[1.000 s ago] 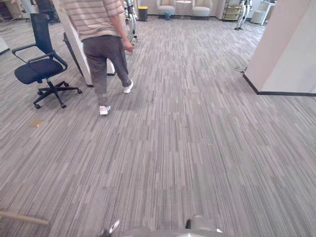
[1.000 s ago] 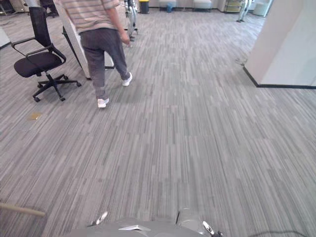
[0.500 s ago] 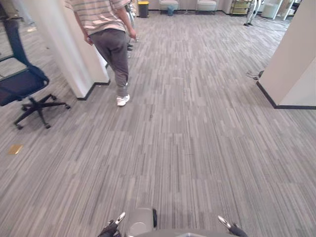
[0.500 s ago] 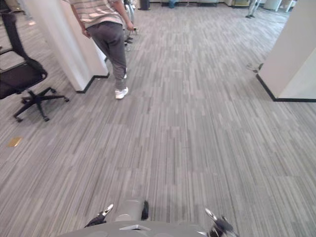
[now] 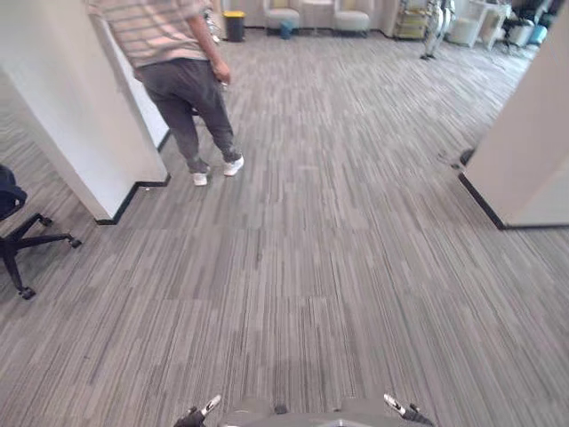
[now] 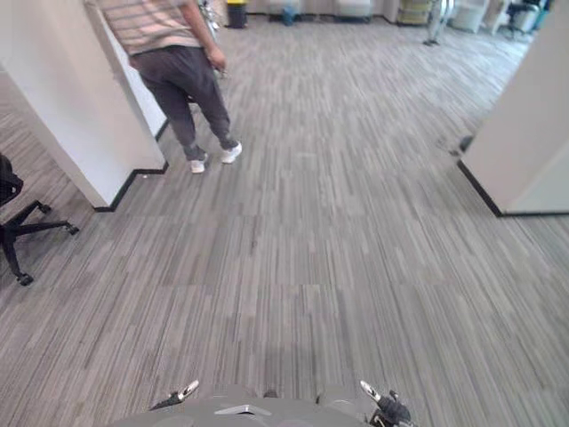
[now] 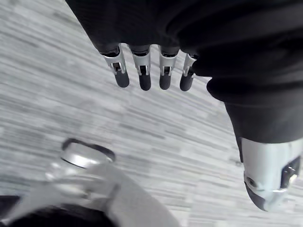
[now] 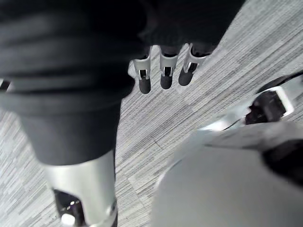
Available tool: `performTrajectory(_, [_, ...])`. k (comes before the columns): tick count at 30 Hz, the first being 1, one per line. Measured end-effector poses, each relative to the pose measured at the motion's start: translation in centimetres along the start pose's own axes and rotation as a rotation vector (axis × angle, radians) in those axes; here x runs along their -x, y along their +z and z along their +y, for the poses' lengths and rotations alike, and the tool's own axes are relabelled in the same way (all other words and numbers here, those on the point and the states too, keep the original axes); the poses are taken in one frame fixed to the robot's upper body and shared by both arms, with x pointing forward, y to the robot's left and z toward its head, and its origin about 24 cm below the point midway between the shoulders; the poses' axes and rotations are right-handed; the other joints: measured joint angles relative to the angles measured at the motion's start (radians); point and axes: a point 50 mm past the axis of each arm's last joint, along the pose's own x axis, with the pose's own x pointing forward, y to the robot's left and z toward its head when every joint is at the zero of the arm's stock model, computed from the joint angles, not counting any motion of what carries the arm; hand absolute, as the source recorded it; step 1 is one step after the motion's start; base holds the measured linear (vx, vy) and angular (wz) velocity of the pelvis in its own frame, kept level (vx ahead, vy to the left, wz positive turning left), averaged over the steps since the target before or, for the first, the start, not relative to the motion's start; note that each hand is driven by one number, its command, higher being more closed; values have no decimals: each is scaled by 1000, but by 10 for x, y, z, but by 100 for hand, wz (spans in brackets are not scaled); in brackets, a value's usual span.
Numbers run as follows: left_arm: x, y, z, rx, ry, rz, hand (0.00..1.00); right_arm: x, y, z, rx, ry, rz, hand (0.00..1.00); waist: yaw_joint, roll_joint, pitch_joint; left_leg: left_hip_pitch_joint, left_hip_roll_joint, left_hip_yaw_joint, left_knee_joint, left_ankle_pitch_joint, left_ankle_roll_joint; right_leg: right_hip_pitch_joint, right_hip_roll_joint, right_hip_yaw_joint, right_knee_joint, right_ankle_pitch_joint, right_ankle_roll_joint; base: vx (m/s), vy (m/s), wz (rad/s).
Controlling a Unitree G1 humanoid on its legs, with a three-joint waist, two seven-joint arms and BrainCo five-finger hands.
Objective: Organize washtable
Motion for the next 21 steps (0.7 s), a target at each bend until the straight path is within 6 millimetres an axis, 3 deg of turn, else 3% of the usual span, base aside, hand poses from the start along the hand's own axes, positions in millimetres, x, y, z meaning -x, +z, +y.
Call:
performTrajectory(2, [0, 2, -4, 37, -1, -14, 0, 1, -1, -3, -10, -9, 0, 0, -1, 11, -1, 38, 28, -13, -13, -28, -12, -15, 1, -14, -213, 0, 7, -170, 79, 24])
performTrajectory(3, [1, 0, -3, 59, 7, -10, 0, 1, -4, -5, -24, -17, 9, 0, -1, 14, -4, 58, 49, -23, -5, -52, -28, 3, 14, -26, -409, 19, 14, -195, 12, 32])
performTrajectory(4, [1, 0, -1, 79, 16, -10, 0, 3, -11, -3, -39, -15, 23, 0, -1, 3, -11, 72, 58, -25, 6, -76, -47, 27, 20, -24, -578, 107, 9, -131, -59, 34])
performTrajectory(5, [1, 0, 1, 89, 22, -13, 0, 3, -13, -2, -36, -12, 30, 0, 0, -8, -17, 75, 57, -27, 15, -94, -59, 32, 19, -24, -622, 187, 10, -7, -214, 32])
performTrajectory(6, [1, 0, 5, 124, 41, -17, 0, 4, -18, 0, -8, -1, 42, 0, 2, -39, -37, 80, 50, -34, 38, -138, -73, 44, 8, -33, -641, 245, 11, 150, -312, 14])
performTrajectory(7, [2, -5, -1, 157, 36, -3, 0, 4, -13, -5, 32, -6, 38, 0, 13, -12, -40, 90, 80, -34, 61, -160, -97, 79, 31, -49, -665, 204, 3, 155, -272, 7])
performTrajectory(8, [2, -15, 3, 110, 25, 51, 0, 2, -15, -10, 6, -19, 74, 0, -3, 2, -74, 97, 102, -48, 21, -179, -103, 194, 86, -80, -907, 290, 13, 105, -130, -4])
performTrajectory(21, [2, -14, 2, 57, 10, 54, 0, 2, -18, -13, -20, -17, 99, 0, -2, 8, -93, 56, 103, -54, 8, -177, -103, 186, 90, -97, -985, 319, 11, 5, -2, 1])
